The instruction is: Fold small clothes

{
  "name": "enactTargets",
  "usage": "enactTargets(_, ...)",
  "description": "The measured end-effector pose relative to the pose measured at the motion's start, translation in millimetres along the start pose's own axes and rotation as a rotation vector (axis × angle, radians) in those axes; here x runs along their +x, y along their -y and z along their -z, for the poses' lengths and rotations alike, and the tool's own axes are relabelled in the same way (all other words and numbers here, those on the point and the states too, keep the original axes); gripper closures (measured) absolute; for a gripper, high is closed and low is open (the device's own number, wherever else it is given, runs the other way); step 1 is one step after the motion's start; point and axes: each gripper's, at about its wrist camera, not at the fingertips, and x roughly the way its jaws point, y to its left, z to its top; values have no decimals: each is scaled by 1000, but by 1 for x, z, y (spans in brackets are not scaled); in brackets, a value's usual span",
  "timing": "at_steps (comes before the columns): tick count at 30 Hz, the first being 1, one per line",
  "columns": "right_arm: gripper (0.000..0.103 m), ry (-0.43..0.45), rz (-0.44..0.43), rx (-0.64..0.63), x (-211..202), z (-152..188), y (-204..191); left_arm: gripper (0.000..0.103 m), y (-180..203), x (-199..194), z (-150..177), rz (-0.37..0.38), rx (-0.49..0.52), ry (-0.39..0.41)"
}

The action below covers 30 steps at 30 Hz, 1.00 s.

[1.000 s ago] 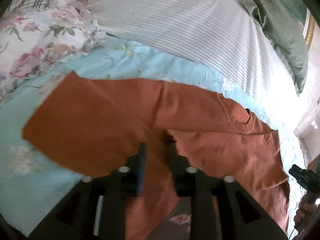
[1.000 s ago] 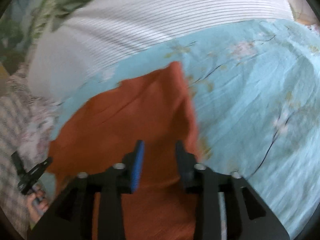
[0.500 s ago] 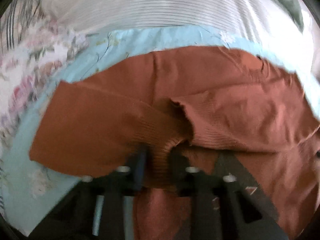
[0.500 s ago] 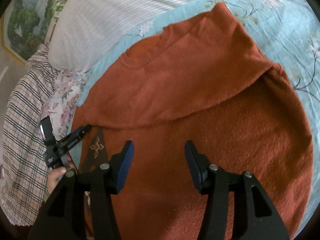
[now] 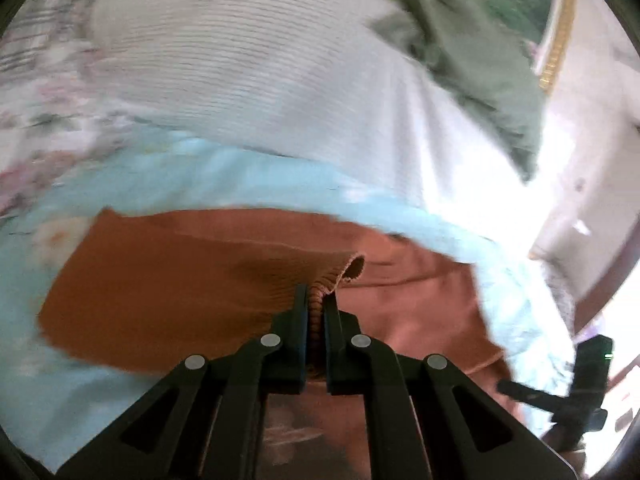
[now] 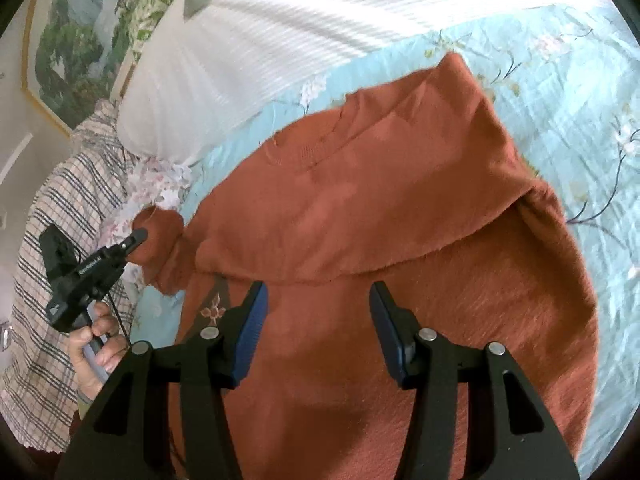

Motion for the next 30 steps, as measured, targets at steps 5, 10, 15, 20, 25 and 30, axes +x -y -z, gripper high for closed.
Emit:
enactTargets(5,49,32,12,49,-11,-8,20,99,77,62,10,101,70,-63)
enactTargets(10,49,62,31,89,-23,-14,38,99,118,122,34,126,89,-146)
enactTargets(15,49,49,22,126,-15,-21,48,87,122,156,54,137,114,-245)
enactTargets(20,49,-1,-5,114,10,-30,37,45,100,125,70,78,139,-221)
enactTargets(25,49,-60,-23,66,49,-36,16,27,37,57,77,-74,67,-127)
enactTargets(30,49,-132,13,19,98,-41,2,25,-33,14,83,-276,-45,-67)
